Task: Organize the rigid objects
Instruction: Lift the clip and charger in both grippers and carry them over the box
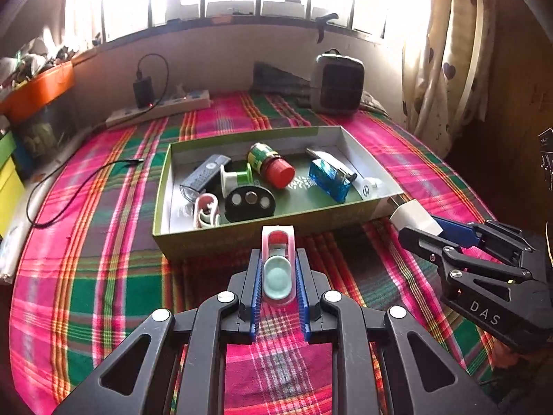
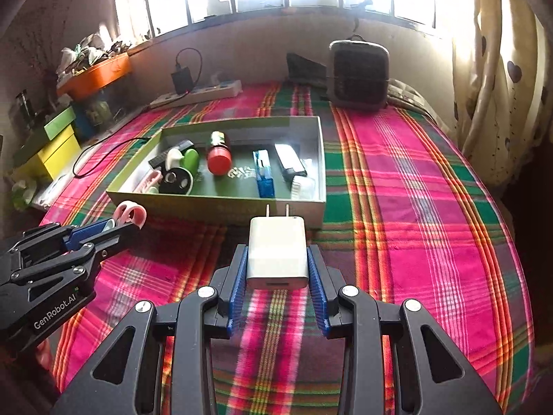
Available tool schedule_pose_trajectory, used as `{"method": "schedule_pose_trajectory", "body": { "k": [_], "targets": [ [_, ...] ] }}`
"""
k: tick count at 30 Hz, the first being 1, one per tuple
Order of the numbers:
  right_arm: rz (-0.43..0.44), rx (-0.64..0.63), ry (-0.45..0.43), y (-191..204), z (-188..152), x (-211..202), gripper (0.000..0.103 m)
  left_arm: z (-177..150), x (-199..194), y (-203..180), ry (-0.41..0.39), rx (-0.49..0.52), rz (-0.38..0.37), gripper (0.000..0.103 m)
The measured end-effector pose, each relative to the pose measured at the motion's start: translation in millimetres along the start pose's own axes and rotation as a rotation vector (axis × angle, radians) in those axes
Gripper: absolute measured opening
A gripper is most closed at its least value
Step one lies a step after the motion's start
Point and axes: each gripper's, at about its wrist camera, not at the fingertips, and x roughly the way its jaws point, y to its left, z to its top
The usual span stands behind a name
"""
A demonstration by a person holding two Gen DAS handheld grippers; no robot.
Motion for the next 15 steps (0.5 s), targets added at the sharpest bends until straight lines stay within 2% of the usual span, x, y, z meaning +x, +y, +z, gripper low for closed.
{"method": "schedule_pose_trajectory", "body": {
  "k": [15],
  "targets": [
    [0.024,-0.038,-0.03,10.2,31.1,2.7,0.035,28.5,4.1,23.7,-0.014,-0.025,-0.004,0.017]
  ]
}}
